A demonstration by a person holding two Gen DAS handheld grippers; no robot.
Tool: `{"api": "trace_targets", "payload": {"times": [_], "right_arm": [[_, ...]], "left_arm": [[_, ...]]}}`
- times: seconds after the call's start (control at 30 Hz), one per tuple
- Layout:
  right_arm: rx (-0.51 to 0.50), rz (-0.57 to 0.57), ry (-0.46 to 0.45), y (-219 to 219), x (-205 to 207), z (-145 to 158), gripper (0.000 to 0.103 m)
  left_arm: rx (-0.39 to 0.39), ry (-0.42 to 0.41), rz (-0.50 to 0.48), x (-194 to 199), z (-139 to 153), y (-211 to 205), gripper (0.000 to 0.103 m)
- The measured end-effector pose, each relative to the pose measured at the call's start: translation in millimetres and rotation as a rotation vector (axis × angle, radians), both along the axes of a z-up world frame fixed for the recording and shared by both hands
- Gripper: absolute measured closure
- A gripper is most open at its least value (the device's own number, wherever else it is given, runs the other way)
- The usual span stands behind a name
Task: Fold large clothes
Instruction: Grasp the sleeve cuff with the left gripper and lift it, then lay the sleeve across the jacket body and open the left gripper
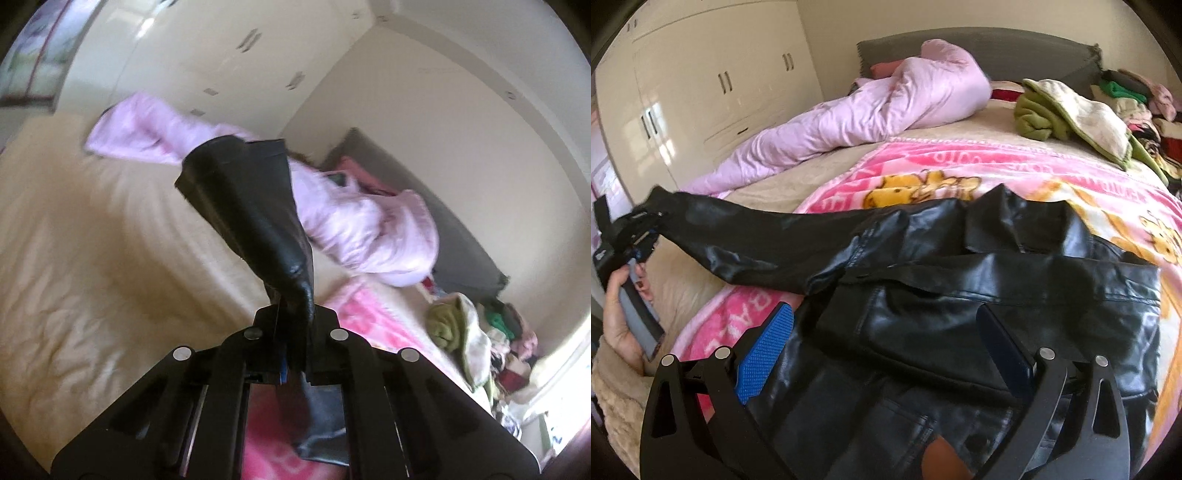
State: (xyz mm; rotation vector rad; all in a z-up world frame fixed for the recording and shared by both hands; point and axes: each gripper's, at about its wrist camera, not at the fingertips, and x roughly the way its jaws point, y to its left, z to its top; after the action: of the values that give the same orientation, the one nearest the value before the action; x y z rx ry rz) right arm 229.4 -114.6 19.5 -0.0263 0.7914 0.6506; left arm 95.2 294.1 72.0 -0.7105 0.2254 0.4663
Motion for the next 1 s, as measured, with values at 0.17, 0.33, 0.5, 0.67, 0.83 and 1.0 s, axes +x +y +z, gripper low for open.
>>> {"api": "trace_targets", "payload": {"times": [0.17, 0.33, 0.5, 0.67, 0.83, 1.0], "right_arm": [[0.029, -0.038, -0.004, -23.3, -1.9, 9.5, 0.004], [0.05, -0.083, -0.017, -52.4, -4.3, 21.0, 0.004], [0.081, -0.136, -0.024, -83.6, -8.3, 28.5, 0.004], [0.106, -0.183, -0.017, -111.1, -11.2, 29.3, 0.004], [0.132, -0.255, 0.009, -142.1, -9.9, 24.0, 0.004], [0.182, -0.343, 0.044, -174.2, -11.9, 17.0, 0.004]], "left_arm": [[0.074, -0.047, -0.089, 6.8, 35.2, -46.4, 0.103], [0.135, -0.077, -0.187, 17.2, 57.8, -91.4, 0.103], [0.186, -0.105, -0.278, 28.0, 68.7, -130.9, 0.103], [0.233, -0.116, -0.367, 40.0, 70.5, -169.3, 0.103], [0.296, -0.11, -0.481, 55.0, 64.0, -217.1, 0.102], [0.405, -0.057, -0.614, 71.9, 37.2, -271.4, 0.102]]}}
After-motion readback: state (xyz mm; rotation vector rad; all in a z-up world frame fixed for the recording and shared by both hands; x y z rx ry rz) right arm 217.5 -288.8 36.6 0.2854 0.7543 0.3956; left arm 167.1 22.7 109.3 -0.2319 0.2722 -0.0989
